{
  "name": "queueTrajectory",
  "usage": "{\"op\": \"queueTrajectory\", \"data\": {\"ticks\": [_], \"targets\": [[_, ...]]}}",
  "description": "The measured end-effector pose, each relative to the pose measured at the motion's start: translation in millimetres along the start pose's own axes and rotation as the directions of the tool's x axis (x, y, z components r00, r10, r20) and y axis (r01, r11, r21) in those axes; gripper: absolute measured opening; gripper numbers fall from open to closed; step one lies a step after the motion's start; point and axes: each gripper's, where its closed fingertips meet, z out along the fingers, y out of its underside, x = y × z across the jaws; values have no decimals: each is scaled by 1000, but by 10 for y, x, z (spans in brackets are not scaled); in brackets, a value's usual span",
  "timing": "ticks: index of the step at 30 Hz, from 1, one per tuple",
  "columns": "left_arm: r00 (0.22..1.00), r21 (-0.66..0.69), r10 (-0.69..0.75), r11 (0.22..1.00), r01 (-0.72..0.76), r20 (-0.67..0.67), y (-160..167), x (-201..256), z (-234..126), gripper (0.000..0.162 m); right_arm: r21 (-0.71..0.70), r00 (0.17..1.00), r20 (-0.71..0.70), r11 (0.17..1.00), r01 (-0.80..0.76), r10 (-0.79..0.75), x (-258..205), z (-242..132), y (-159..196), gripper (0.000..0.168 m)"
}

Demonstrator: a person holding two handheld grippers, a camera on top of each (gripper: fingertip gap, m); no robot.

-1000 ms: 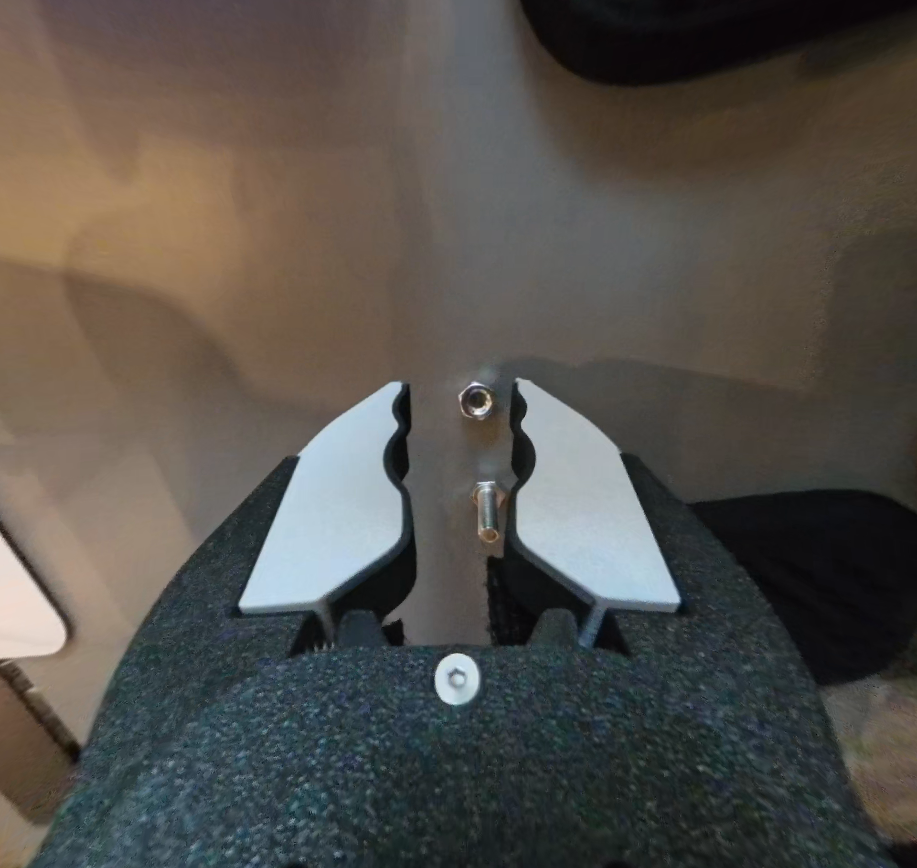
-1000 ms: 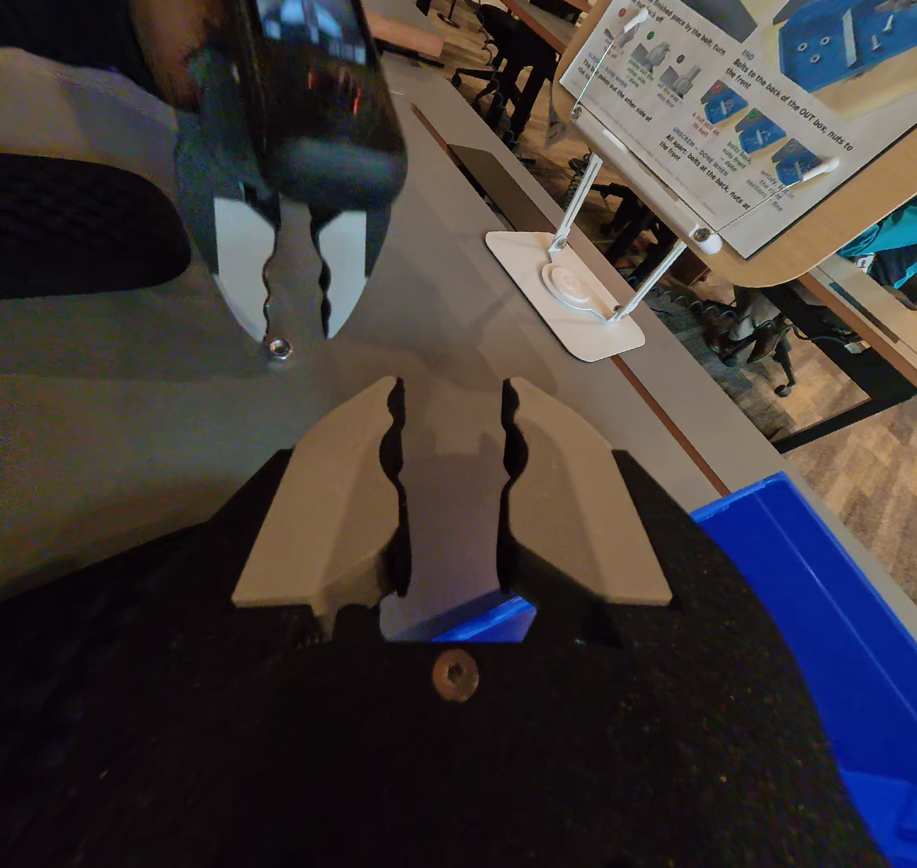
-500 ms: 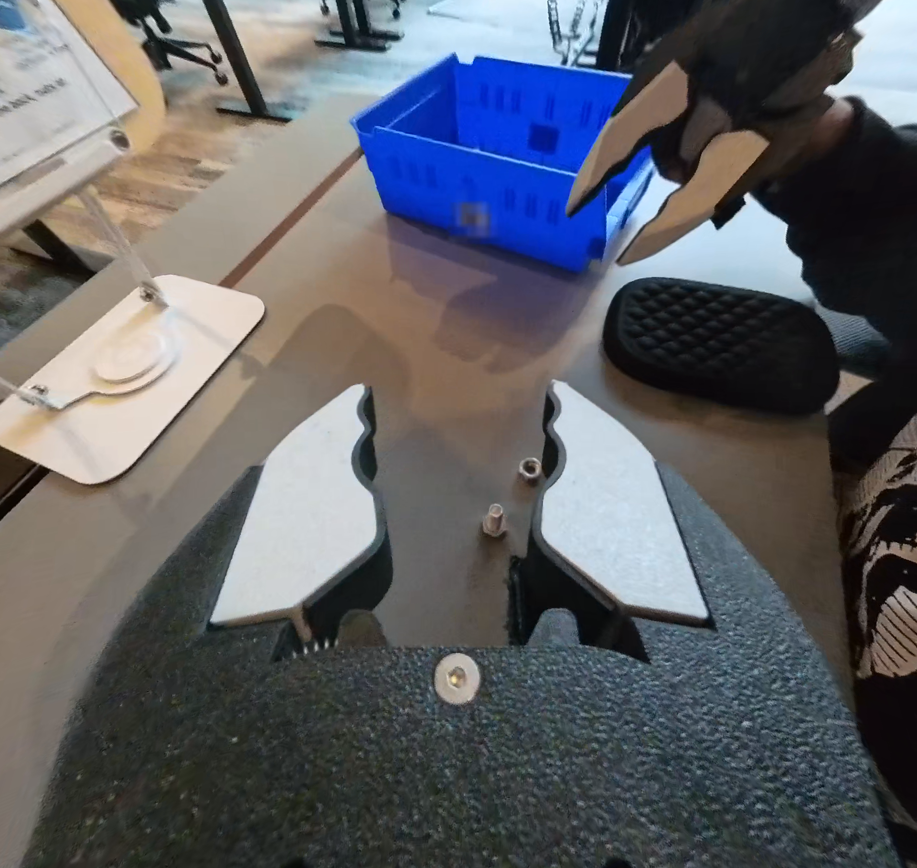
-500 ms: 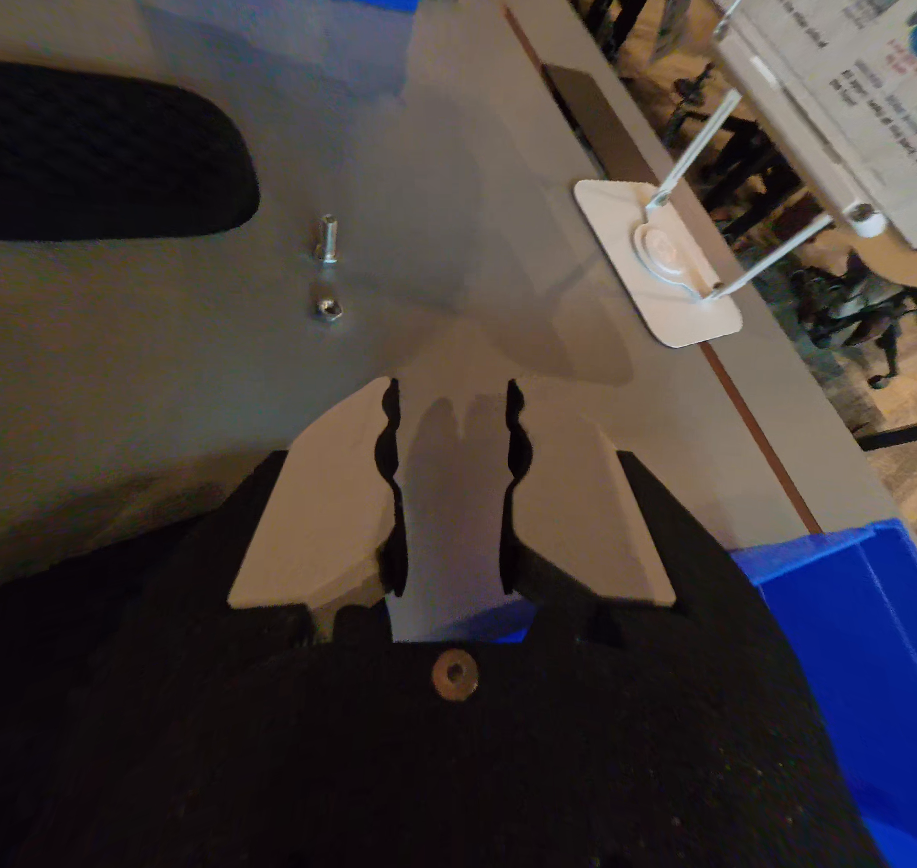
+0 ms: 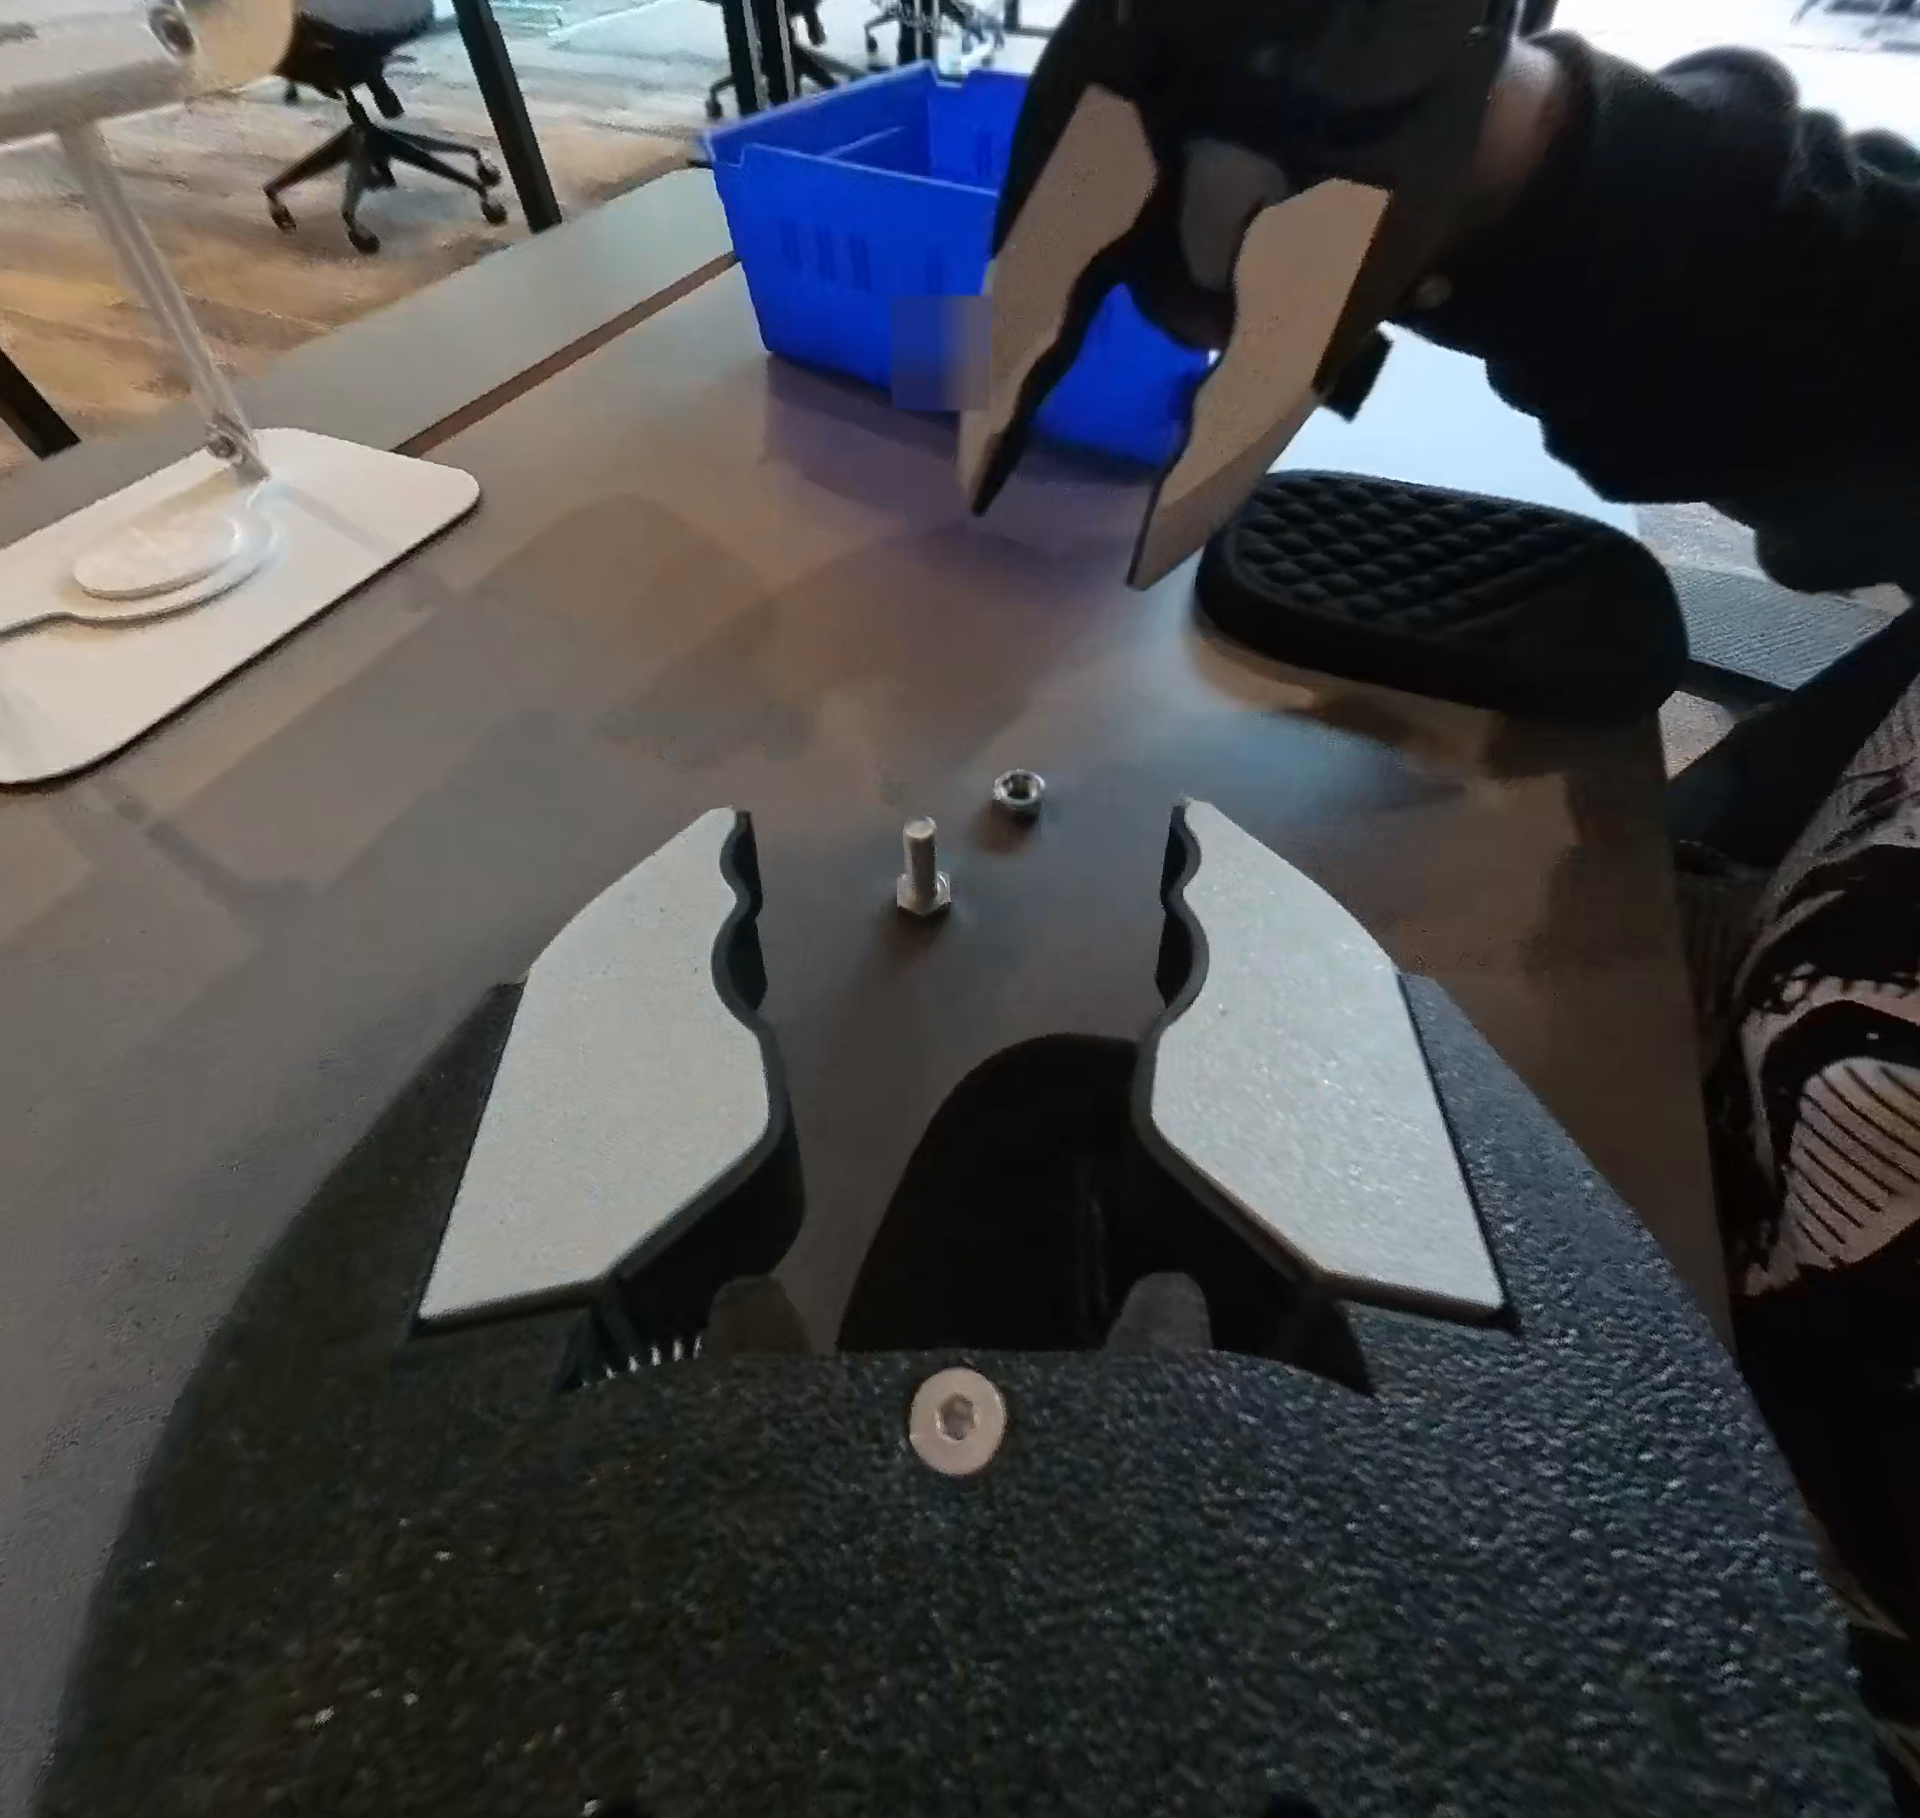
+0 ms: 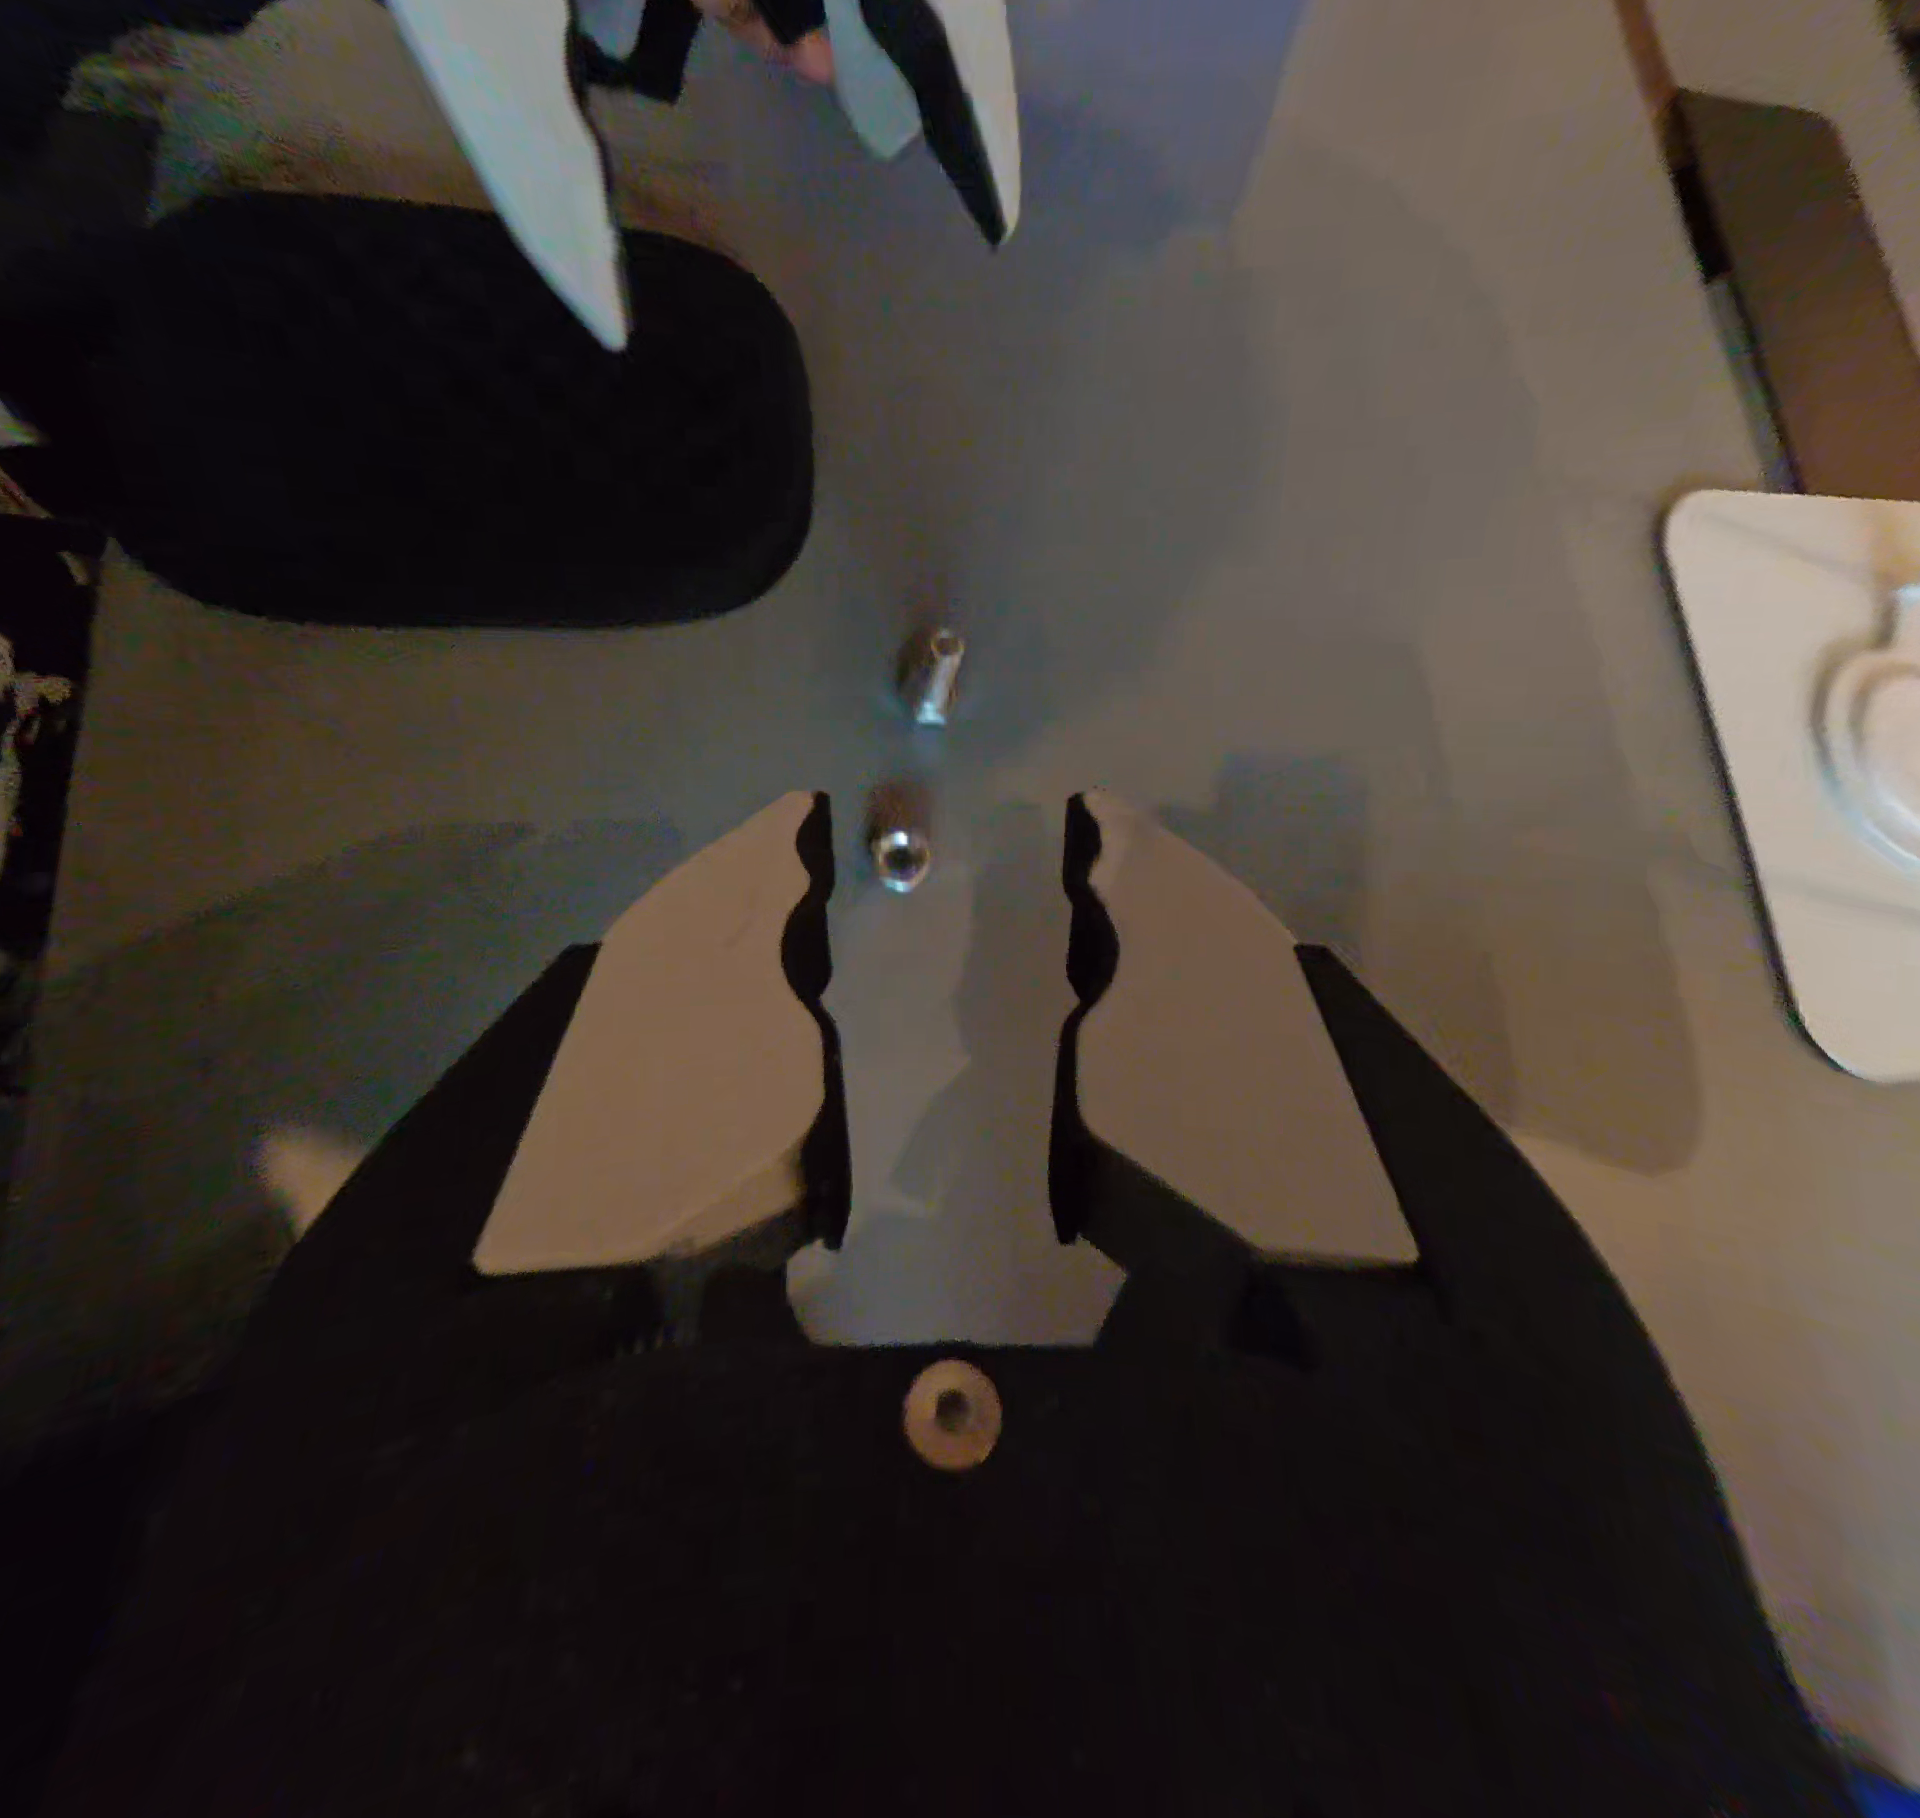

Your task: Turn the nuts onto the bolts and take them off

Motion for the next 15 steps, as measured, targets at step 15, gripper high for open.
{"op": "queueTrajectory", "data": {"ticks": [15], "targets": [[999,75,-42,996,41,10,254,-48,-80,73,-134,988,157,991,25,-3,-34,922,60,17]]}}
